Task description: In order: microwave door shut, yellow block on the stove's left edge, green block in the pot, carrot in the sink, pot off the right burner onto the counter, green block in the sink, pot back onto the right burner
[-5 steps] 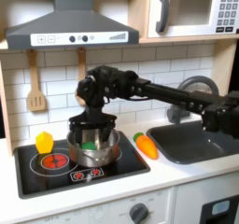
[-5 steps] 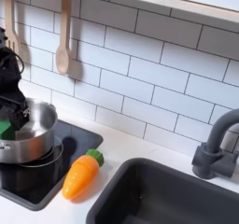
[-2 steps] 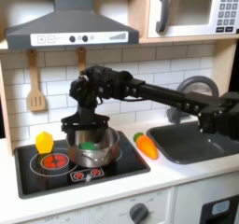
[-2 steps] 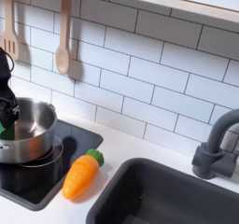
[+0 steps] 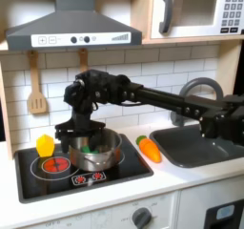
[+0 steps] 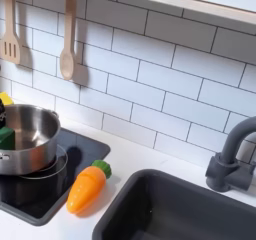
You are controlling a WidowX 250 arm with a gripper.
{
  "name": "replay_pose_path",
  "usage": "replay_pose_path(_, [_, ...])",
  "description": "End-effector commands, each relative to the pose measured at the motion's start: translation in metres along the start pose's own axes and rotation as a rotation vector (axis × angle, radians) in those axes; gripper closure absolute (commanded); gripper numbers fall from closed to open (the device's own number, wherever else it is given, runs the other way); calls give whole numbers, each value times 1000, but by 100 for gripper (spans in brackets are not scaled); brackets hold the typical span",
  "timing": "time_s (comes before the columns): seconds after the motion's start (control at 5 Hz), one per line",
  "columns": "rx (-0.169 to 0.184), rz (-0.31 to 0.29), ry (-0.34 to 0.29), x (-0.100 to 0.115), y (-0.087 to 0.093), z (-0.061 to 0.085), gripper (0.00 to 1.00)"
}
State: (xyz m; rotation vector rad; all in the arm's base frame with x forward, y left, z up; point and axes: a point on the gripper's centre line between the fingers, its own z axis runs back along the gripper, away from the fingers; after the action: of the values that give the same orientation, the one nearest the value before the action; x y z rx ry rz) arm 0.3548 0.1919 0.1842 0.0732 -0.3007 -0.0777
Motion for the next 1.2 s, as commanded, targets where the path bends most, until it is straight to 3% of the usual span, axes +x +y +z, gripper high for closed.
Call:
replay_pose_path(0.0, [7,-6,-29,6,-1,9,0])
replay_pose_path(0.6, [19,-15,-60,25,-1,43,0])
replay_pose_path(0.8, [72,16,-98,29,-8,61,0])
replay_pose_path(1.0, [57,2,-80,33,-10,50,0])
